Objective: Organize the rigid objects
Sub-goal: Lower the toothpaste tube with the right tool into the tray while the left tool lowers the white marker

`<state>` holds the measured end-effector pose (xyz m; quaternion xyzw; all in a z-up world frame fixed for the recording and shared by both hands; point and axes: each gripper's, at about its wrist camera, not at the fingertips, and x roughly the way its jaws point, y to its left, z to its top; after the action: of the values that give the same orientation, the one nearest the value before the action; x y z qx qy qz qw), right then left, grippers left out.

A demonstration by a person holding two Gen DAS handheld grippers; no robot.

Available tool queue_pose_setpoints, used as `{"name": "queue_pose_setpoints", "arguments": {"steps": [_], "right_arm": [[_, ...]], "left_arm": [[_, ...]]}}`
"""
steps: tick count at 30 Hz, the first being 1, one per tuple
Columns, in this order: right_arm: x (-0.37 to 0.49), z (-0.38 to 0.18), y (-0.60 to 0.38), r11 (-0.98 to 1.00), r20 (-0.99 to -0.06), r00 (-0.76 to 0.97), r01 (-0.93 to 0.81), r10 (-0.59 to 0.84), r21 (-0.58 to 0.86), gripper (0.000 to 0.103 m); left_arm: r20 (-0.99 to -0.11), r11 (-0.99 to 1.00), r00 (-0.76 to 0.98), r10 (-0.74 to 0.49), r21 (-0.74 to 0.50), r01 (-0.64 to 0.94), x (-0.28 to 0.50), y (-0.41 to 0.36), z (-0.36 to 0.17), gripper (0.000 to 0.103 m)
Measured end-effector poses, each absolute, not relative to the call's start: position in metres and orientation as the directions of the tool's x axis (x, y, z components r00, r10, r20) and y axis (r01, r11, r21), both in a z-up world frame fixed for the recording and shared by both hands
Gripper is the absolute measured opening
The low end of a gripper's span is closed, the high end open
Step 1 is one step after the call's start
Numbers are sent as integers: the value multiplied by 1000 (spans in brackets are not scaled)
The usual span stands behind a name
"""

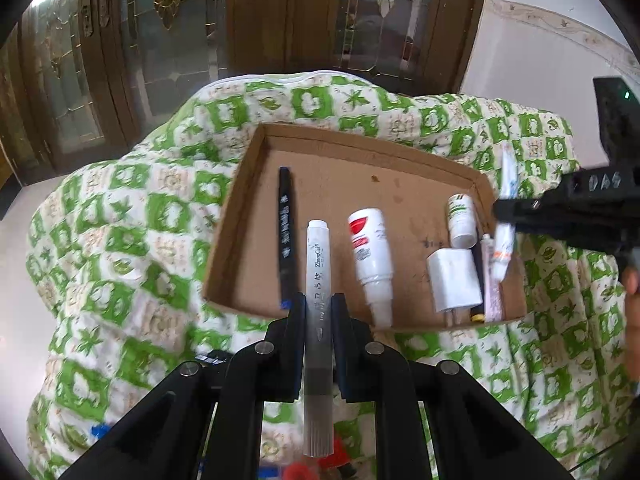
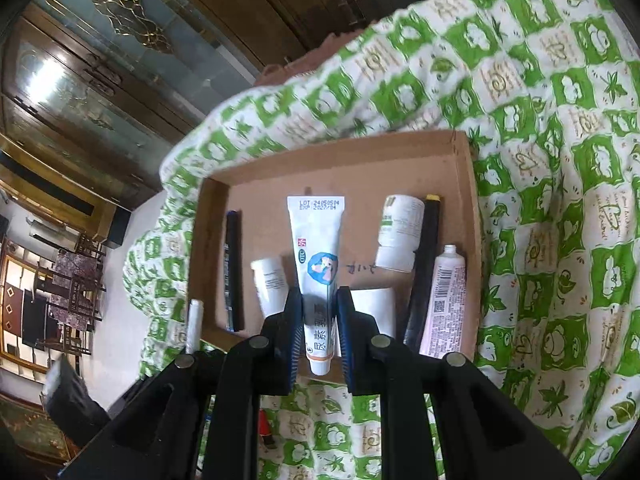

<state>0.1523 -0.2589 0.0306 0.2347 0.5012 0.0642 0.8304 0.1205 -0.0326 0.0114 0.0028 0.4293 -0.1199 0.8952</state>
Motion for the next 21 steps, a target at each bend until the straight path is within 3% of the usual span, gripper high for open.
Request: {"name": "queue_pose_setpoints", "arguments": {"steps": [21], "right_arm": [[159, 11, -257, 895, -830, 452, 134, 326, 425, 16]], "left_arm": [[-819, 972, 529, -220, -140, 187, 194, -49, -14, 12]]}}
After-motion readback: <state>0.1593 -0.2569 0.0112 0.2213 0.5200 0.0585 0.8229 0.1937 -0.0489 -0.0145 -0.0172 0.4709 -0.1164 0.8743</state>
